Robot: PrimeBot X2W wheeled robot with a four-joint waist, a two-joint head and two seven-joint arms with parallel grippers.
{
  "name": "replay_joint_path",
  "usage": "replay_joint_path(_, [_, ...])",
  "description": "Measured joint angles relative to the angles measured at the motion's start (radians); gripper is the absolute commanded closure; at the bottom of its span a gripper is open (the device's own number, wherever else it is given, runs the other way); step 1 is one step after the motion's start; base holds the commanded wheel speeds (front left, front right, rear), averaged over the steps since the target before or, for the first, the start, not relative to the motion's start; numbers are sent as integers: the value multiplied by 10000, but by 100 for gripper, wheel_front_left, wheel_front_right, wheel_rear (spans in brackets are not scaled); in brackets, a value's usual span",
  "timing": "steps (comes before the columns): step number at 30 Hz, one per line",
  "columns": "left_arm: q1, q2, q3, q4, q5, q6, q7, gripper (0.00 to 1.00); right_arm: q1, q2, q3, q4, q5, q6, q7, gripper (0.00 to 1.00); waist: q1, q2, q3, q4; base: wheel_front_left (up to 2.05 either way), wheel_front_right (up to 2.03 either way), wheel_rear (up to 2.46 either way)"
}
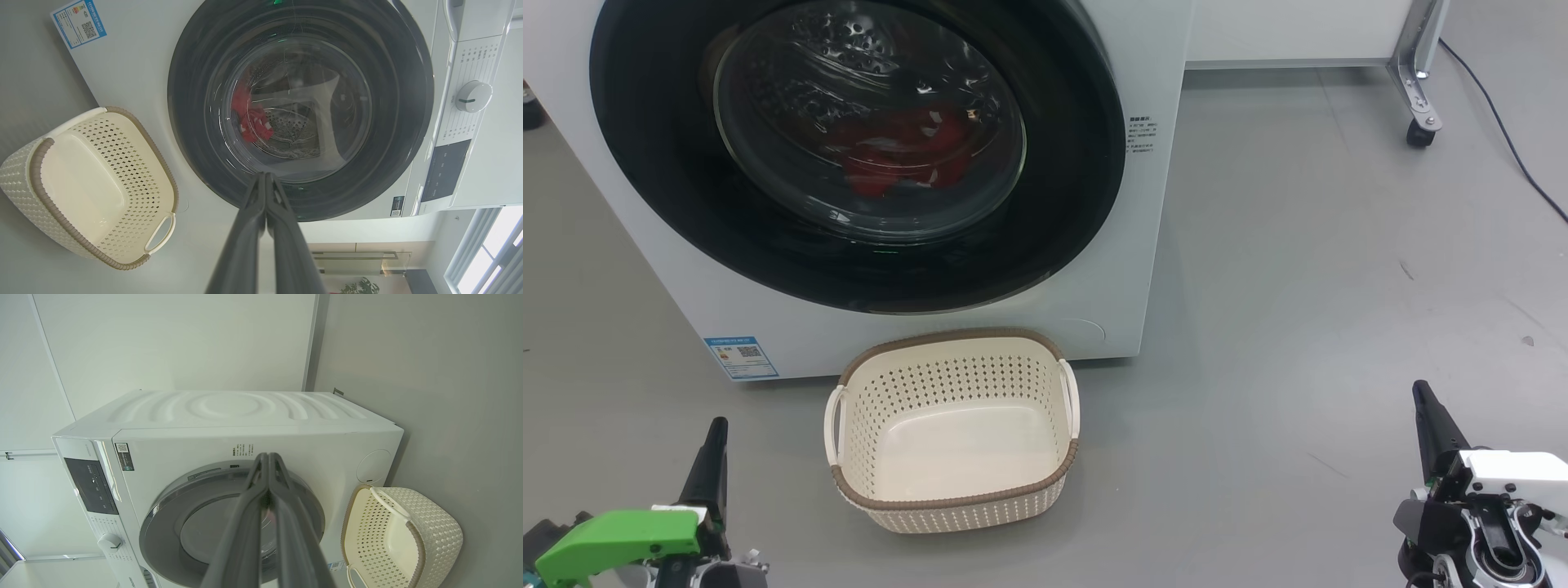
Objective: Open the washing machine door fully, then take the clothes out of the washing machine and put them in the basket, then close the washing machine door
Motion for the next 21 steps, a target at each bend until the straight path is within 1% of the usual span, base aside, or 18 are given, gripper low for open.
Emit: replay_joint_path(21, [0, -2, 4, 0, 0, 0, 40, 100, 0, 2, -4, 0, -2, 0, 0, 100, 0, 0, 0, 0, 0, 0, 0])
